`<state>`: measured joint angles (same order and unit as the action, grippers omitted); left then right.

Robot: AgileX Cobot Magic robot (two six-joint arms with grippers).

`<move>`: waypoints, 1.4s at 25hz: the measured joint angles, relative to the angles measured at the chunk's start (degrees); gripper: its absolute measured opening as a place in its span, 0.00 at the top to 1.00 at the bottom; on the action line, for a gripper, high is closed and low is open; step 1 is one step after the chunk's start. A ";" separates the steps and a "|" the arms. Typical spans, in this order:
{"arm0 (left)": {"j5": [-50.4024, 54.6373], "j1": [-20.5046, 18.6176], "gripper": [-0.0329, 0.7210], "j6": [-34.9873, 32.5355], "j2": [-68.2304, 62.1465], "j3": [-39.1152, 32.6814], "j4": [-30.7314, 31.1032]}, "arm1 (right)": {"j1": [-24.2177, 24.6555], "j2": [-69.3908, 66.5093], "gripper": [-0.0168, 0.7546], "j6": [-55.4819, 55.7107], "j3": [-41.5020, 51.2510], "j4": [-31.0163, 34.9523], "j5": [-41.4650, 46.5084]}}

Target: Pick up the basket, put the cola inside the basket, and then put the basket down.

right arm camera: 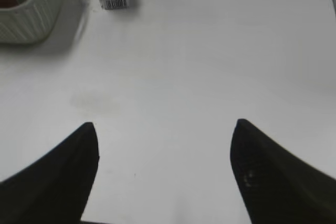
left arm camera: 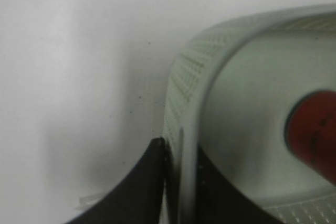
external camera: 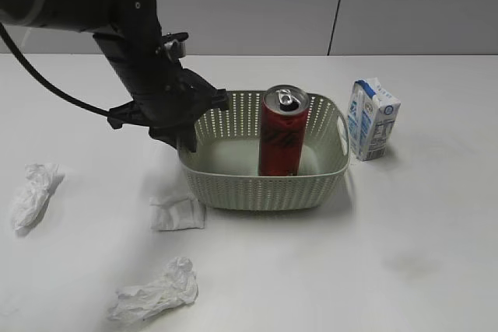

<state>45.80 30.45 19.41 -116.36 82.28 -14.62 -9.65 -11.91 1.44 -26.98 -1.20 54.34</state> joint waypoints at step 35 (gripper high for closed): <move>23.60 -27.57 0.15 -19.41 19.14 1.41 20.47 | 0.00 12.05 0.21 0.00 3.44 0.56 -0.10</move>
<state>69.40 2.88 0.00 -97.22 83.69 5.85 -9.65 0.14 1.44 -23.54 -0.64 54.24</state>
